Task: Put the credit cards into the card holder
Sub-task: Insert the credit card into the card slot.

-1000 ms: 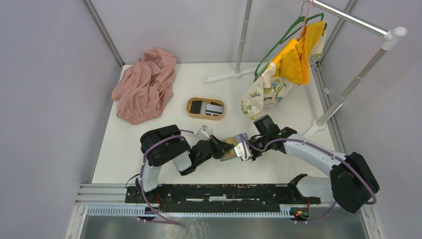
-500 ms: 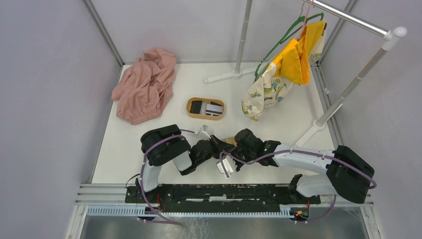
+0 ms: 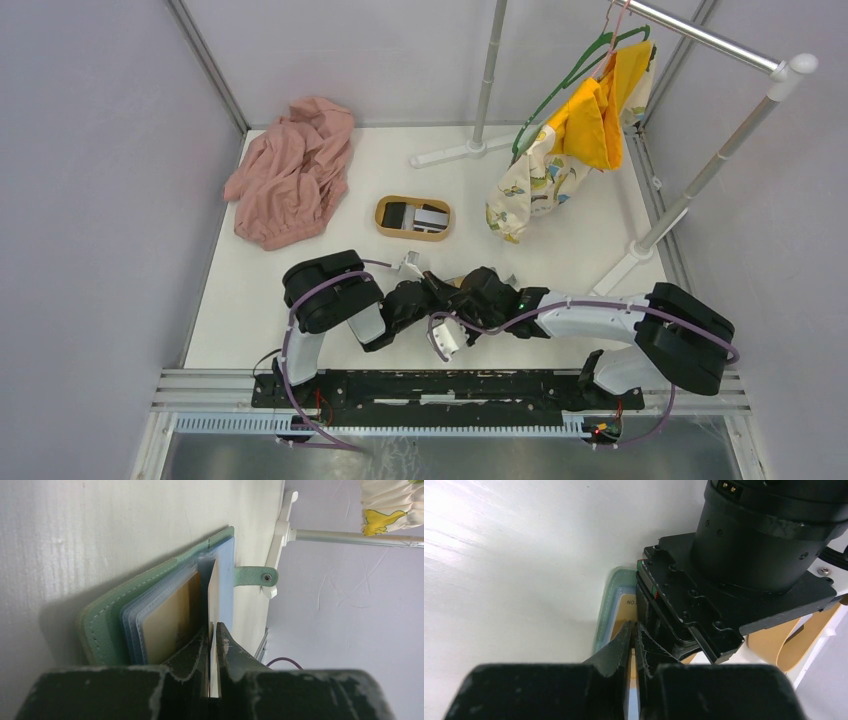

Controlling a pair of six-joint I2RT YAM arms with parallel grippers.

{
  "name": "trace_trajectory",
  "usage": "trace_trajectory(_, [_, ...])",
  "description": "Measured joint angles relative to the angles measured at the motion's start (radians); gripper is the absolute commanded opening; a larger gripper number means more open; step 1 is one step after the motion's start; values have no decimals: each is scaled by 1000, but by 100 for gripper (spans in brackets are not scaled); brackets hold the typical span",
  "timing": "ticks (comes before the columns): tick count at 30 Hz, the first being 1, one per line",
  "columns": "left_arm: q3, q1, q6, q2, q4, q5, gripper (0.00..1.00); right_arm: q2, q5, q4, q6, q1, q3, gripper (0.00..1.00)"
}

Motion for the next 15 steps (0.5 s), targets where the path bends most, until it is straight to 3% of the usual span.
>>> trace_trajectory(15, [6,16,0,0,-3,23,21,12,82,4,19,-19,0,9])
